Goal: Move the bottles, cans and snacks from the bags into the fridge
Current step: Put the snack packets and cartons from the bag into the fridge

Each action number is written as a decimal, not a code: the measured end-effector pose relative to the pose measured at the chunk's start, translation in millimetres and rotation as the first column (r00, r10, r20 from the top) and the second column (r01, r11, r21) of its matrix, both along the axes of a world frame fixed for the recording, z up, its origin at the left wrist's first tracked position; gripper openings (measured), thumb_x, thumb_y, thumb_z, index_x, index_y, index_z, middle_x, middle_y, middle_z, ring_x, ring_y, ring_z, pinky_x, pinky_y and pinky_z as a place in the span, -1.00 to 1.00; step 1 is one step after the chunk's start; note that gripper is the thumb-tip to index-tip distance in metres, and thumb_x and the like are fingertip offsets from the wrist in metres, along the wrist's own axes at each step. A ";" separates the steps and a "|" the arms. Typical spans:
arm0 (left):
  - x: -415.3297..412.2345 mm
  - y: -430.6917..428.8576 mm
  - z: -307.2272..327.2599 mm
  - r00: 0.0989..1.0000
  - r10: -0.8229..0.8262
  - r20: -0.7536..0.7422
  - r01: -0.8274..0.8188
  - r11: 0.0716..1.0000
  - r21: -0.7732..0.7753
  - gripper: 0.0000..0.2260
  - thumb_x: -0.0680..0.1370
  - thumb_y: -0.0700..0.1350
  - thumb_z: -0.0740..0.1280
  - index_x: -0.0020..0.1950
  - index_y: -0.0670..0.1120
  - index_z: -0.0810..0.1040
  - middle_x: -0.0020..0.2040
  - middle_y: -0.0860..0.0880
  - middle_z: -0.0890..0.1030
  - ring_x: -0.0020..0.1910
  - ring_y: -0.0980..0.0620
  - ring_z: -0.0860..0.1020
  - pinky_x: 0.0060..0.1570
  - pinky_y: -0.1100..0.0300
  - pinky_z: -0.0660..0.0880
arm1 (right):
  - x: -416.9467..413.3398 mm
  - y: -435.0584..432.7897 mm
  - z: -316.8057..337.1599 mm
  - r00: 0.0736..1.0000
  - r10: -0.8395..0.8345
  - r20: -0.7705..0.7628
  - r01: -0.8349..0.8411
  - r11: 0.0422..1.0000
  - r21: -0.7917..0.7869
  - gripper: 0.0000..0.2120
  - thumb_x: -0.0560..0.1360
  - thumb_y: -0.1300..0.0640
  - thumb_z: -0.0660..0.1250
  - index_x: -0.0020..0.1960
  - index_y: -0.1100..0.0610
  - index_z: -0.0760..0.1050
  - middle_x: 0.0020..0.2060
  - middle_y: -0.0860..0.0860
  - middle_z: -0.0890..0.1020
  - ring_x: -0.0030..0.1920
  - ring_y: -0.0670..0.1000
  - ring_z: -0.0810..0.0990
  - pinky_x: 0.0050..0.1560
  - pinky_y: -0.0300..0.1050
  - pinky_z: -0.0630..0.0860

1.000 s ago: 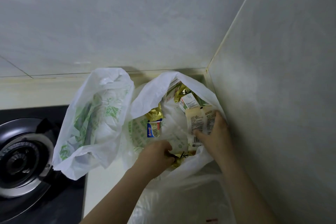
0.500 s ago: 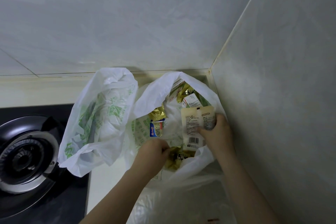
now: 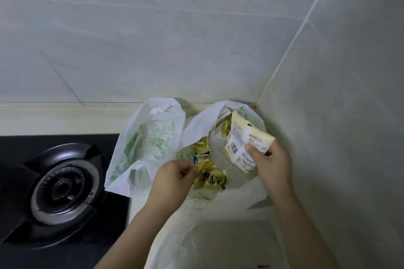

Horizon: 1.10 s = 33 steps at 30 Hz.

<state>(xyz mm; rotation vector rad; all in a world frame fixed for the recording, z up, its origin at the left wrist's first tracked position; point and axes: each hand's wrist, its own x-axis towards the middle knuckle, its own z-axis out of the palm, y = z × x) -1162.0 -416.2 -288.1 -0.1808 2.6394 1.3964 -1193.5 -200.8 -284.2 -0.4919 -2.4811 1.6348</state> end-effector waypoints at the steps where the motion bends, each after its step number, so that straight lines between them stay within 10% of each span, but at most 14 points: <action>1: 3.5 -3.9 7.9 0.999 0.025 -0.020 -0.024 0.999 0.028 -0.74 0.54 -0.15 0.34 -0.36 -0.12 0.52 -0.52 0.08 0.40 -0.49 0.17 0.37 -0.46 0.38 0.28 | 2.4 -4.0 7.5 1.000 -0.002 -0.019 0.002 1.000 -0.015 -0.79 0.47 0.18 0.44 0.10 0.05 0.56 -0.08 -0.13 0.66 -0.08 -0.17 0.64 -0.27 -0.33 0.54; 7: 27.0 -31.1 50.0 0.988 0.117 -0.099 -0.077 0.935 0.345 -0.76 0.52 -0.07 0.35 -0.28 -0.18 0.58 -0.33 -0.20 0.59 -0.33 -0.14 0.49 -0.23 0.02 0.48 | 30.5 -31.5 60.2 0.984 -0.010 -0.177 0.008 1.000 -0.011 -0.82 0.47 0.23 0.43 0.02 0.02 0.54 -0.13 -0.16 0.64 -0.18 -0.31 0.62 -0.29 -0.44 0.51; 18: 91.3 -81.0 135.7 0.889 0.369 -0.272 -0.161 0.807 0.569 -0.84 0.55 -0.29 0.29 -0.18 -0.33 0.58 -0.27 -0.24 0.64 -0.31 0.01 0.58 -0.22 0.26 0.54 | 58.3 -85.2 134.3 0.919 0.157 -0.361 -0.160 0.987 0.024 -0.91 0.48 0.16 0.41 -0.02 0.04 0.59 -0.16 -0.15 0.68 -0.14 -0.18 0.65 -0.21 -0.22 0.52; 26: 175.4 -81.9 150.6 0.651 0.708 -0.274 -0.478 0.662 0.577 -0.79 0.54 -0.21 0.33 -0.29 -0.15 0.61 -0.36 -0.16 0.60 -0.35 0.04 0.54 -0.28 0.27 0.48 | 65.7 -123.6 142.8 0.787 0.462 -0.409 -0.544 0.833 -0.105 -0.86 0.45 0.16 0.46 0.00 0.04 0.61 -0.13 -0.12 0.72 -0.12 -0.14 0.69 -0.17 -0.12 0.57; 33: 268.9 -84.5 159.4 0.408 0.870 -0.276 -0.670 0.490 0.557 -0.83 0.46 -0.06 0.35 -0.24 -0.12 0.64 -0.25 -0.20 0.65 -0.25 -0.06 0.58 -0.01 -0.11 0.55 | 110.6 -176.5 155.0 0.590 0.704 -0.394 -0.779 0.624 -0.051 -0.94 0.45 0.13 0.45 -0.10 0.01 0.60 -0.23 -0.17 0.70 -0.22 -0.22 0.65 -0.26 -0.20 0.53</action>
